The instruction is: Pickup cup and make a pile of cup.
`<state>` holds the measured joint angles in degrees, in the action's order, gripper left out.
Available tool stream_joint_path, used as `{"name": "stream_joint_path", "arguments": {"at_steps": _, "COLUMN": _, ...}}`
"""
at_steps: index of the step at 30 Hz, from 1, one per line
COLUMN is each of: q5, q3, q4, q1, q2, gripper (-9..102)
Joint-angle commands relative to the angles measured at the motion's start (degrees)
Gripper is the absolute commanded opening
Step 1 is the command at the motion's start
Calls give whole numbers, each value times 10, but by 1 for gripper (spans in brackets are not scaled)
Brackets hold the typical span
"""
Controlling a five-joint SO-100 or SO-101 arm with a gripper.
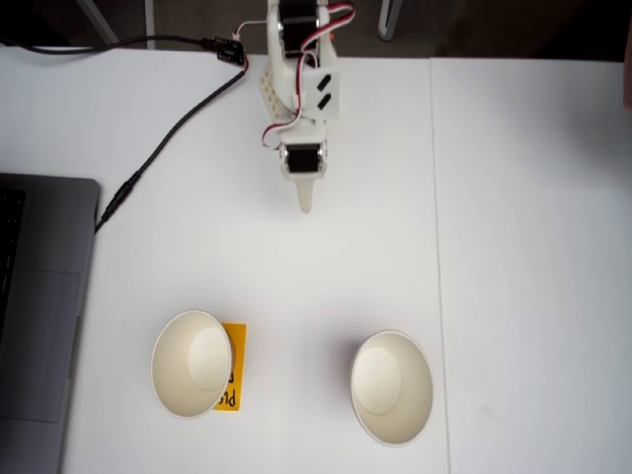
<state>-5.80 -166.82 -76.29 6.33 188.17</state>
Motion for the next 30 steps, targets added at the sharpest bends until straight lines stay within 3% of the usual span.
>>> {"name": "stream_joint_path", "arguments": {"at_steps": 1, "q5": 4, "q3": 6, "q4": 13, "q1": 2, "q2": 0, "gripper": -7}}
{"name": "stream_joint_path", "arguments": {"at_steps": 30, "q5": 4, "q3": 15, "q4": 13, "q1": 2, "q2": -18, "gripper": -7}}
